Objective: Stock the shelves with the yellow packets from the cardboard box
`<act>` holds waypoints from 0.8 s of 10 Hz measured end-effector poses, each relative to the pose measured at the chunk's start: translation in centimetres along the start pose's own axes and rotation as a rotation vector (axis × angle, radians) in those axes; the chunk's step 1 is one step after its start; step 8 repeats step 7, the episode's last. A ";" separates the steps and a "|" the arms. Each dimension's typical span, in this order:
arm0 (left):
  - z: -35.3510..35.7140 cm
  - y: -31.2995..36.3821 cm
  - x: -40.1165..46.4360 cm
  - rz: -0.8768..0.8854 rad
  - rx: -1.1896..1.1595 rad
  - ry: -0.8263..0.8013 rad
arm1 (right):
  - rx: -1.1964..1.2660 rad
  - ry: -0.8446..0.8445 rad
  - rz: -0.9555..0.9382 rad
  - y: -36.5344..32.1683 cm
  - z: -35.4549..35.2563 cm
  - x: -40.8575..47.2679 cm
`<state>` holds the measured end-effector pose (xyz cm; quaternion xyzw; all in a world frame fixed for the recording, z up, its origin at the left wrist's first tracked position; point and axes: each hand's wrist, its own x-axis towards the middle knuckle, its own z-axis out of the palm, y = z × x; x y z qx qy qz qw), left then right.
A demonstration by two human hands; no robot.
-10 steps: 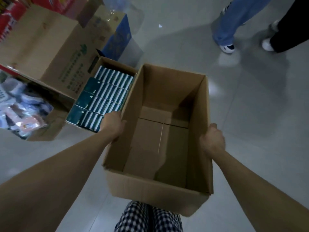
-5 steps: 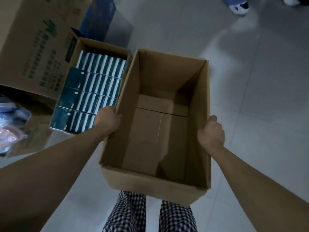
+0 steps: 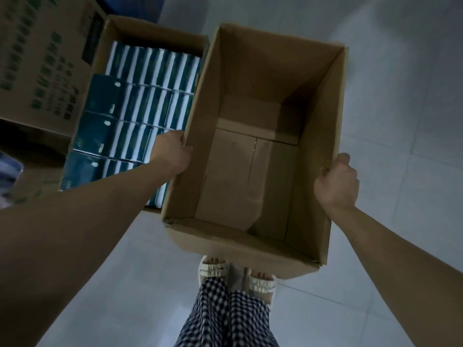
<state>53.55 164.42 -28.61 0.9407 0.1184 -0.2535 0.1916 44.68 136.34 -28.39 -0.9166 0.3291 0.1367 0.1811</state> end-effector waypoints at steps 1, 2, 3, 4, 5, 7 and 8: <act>2.1 -1.1 1.3 0.012 -0.010 0.028 | 0.021 0.015 -0.010 0.4 2.8 1.0; 3.9 -2.1 2.4 0.027 -0.001 0.068 | 0.044 0.012 -0.027 0.5 5.3 1.8; 5.2 -3.2 3.3 -0.006 -0.018 0.081 | 0.060 -0.024 -0.054 0.3 7.3 2.3; 6.4 -4.4 4.1 -0.031 -0.011 0.076 | 0.072 -0.125 -0.054 0.4 8.7 2.7; 6.6 -5.1 4.3 -0.082 0.044 0.015 | 0.054 -0.305 -0.035 0.5 9.2 2.3; 3.8 -4.8 1.9 -0.052 0.088 -0.130 | -0.036 -0.378 -0.099 -0.7 6.1 0.0; 3.8 -4.8 1.9 -0.052 0.088 -0.130 | -0.036 -0.378 -0.099 -0.7 6.1 0.0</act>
